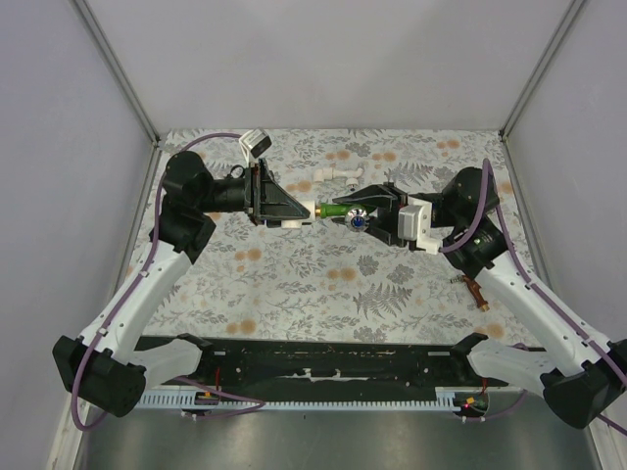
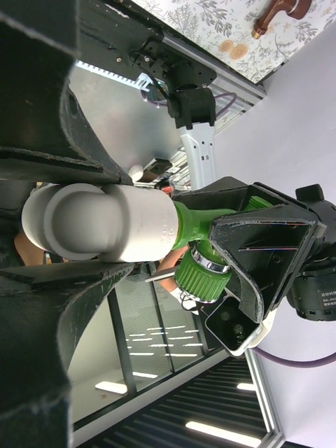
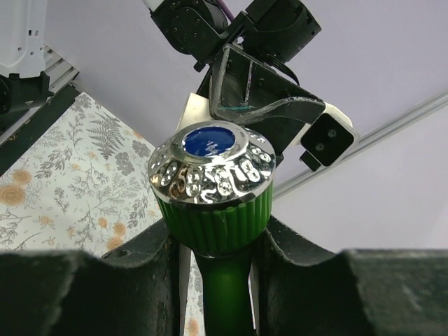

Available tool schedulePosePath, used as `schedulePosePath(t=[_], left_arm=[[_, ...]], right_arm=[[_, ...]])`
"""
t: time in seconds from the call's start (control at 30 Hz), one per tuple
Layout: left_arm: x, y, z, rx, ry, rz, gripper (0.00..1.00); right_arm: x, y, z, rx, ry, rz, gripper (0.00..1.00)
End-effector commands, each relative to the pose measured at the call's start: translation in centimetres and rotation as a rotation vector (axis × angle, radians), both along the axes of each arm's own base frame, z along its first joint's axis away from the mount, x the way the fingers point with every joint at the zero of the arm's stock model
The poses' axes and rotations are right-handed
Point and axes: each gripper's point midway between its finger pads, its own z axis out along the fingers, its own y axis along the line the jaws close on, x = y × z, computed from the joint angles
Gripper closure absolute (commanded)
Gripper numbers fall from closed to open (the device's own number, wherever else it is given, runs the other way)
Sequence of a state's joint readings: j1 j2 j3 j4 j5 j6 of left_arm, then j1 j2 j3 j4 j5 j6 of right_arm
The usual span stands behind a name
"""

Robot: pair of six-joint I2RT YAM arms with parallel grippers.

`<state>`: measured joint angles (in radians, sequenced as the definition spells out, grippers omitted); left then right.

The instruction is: Install the water faucets

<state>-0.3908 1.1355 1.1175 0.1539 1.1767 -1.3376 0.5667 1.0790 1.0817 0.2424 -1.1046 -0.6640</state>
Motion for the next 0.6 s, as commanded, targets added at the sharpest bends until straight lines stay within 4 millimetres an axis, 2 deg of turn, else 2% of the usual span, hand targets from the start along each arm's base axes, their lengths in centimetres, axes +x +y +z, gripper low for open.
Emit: schedulePosePath(t=[0.0, 0.33, 0.57], left_arm=[[-1.1, 0.0, 2.6, -0.044, -0.152, 0.002, 0.98], [-1.1, 0.0, 2.8, -0.062, -0.305, 0.012, 0.98], [-1.3, 0.1, 4.3, -0.136, -0.344, 0.02, 0.98]], right_arm=[[-0.3, 0.3, 0.5, 0.005, 0.044, 0.03, 1.0], [-0.1, 0.7, 0.2, 0.029, 0.207, 0.044, 1.0], [-0.1, 0.6, -0.3, 0.041, 0.254, 0.04, 1.0]])
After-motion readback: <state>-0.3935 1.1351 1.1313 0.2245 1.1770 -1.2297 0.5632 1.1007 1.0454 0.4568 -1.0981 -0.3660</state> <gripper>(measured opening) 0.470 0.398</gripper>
